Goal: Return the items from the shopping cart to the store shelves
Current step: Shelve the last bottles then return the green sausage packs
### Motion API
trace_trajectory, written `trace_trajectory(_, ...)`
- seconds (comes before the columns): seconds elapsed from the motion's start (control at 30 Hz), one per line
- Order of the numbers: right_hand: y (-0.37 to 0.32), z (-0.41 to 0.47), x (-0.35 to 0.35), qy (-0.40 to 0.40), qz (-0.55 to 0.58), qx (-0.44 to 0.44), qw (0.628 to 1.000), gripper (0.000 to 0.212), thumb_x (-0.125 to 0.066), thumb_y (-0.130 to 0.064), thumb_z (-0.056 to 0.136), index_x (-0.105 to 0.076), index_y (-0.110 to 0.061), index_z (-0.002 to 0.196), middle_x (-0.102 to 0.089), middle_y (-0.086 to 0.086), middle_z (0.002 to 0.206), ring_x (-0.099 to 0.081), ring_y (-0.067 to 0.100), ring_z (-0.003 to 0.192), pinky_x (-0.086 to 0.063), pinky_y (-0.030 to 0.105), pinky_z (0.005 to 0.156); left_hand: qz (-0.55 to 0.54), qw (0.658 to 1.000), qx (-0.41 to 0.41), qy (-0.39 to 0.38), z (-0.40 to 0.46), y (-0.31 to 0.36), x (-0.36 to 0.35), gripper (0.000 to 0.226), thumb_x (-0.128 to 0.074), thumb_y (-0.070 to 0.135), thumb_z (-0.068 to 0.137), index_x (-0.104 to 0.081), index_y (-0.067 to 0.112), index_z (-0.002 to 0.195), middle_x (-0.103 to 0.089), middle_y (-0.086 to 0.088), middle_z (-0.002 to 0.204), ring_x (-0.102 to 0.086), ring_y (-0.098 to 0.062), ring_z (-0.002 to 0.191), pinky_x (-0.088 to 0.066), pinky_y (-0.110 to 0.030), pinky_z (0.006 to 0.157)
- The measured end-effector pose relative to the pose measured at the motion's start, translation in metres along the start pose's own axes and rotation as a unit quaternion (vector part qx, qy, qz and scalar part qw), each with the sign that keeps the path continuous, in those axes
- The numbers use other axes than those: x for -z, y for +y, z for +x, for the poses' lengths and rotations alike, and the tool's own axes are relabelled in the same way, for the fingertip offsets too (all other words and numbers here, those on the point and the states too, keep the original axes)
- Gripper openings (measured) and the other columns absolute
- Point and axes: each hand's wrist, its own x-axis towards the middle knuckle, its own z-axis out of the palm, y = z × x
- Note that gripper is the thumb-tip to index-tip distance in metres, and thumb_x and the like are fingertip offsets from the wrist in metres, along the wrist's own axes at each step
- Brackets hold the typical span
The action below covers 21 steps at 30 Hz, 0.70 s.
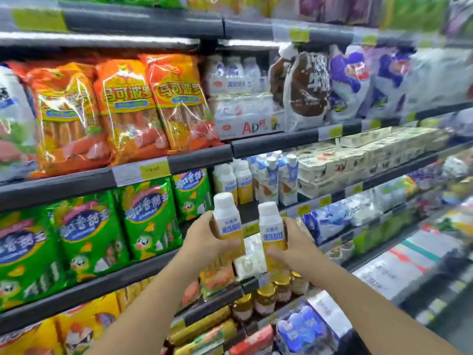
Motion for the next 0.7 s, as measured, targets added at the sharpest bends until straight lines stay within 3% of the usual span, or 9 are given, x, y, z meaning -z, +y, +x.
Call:
trace_trajectory(0.07, -0.001, 0.021, 0.005, 0.006, -0.008, 0.000, 1.000, 0.049, -0.071, -0.011, 0.080, -0.046, -0.024, 0.120, -0.064, -0.007, 0.101, -0.062, 0.012, 0.092, -0.053, 0.028, 0.078, 0.000, 1.000, -0.009, 0.013, 0.031, 0.004, -0.001, 0.060, -0.096, 0.021, 0.056, -0.064, 0.022, 0.107, -0.074, 0.001, 0.099, -0.070, -0.020, 0.093, -0.056, -0.046, 0.088)
trace_trajectory(0.17, -0.004, 0.046, 0.011, 0.006, -0.003, 0.007, 1.000, 0.050, -0.068, -0.015, 0.082, -0.043, -0.031, 0.123, -0.063, -0.007, 0.107, -0.061, 0.010, 0.097, -0.055, 0.035, 0.083, 0.004, 0.999, -0.018, 0.044, 0.070, 0.010, -0.005, 0.057, -0.095, 0.019, 0.057, -0.065, 0.021, 0.105, -0.075, -0.002, 0.094, -0.071, -0.025, 0.090, -0.057, -0.046, 0.085)
trace_trajectory(0.27, -0.005, 0.068, 0.014, -0.002, 0.004, 0.012, 1.000, 0.050, -0.068, -0.013, 0.084, -0.041, -0.033, 0.121, -0.061, -0.009, 0.106, -0.060, 0.005, 0.095, -0.054, 0.029, 0.080, 0.005, 0.999, -0.020, 0.049, 0.095, 0.011, -0.012, 0.052, -0.094, 0.017, 0.060, -0.063, 0.019, 0.102, -0.072, 0.003, 0.089, -0.067, -0.017, 0.080, -0.055, -0.033, 0.071)
trace_trajectory(0.33, -0.004, 0.085, 0.015, -0.007, -0.007, 0.024, 1.000, 0.052, -0.069, -0.009, 0.083, -0.040, -0.033, 0.119, -0.061, -0.012, 0.103, -0.059, 0.002, 0.092, -0.052, 0.022, 0.075, 0.014, 0.999, -0.018, 0.046, 0.105, 0.011, -0.014, 0.050, -0.093, 0.018, 0.063, -0.062, 0.018, 0.101, -0.068, 0.005, 0.085, -0.058, -0.008, 0.069, -0.045, -0.022, 0.059)
trace_trajectory(0.43, -0.010, 0.111, 0.012, 0.001, -0.013, 0.055, 0.998, 0.052, -0.069, -0.005, 0.084, -0.039, -0.034, 0.115, -0.058, -0.017, 0.099, -0.058, 0.001, 0.091, -0.048, 0.016, 0.071, 0.019, 0.999, -0.008, 0.049, 0.116, 0.006, -0.015, 0.048, -0.092, 0.014, 0.065, -0.060, 0.022, 0.100, -0.065, 0.012, 0.081, -0.056, -0.001, 0.066, -0.040, -0.010, 0.052)
trace_trajectory(0.6, -0.014, 0.153, -0.005, 0.010, -0.007, 0.093, 0.996, 0.051, -0.064, 0.006, 0.083, -0.041, -0.032, 0.109, -0.058, -0.007, 0.102, -0.057, 0.010, 0.093, -0.047, 0.010, 0.066, 0.026, 0.996, 0.022, 0.080, 0.118, 0.003, -0.015, 0.058, -0.092, 0.012, 0.064, -0.059, 0.027, 0.110, -0.064, 0.021, 0.090, -0.058, 0.008, 0.081, -0.043, -0.012, 0.064)
trace_trajectory(0.7, -0.007, 0.169, -0.012, 0.000, -0.024, 0.125, 0.992, 0.050, -0.059, -0.003, 0.092, -0.037, -0.024, 0.133, -0.055, 0.008, 0.127, -0.061, 0.011, 0.098, -0.044, 0.008, 0.072, 0.040, 0.992, 0.049, 0.106, 0.118, 0.000, -0.019, 0.064, -0.093, 0.013, 0.061, -0.061, 0.024, 0.116, -0.070, 0.015, 0.095, -0.065, -0.001, 0.087, -0.052, -0.025, 0.077)
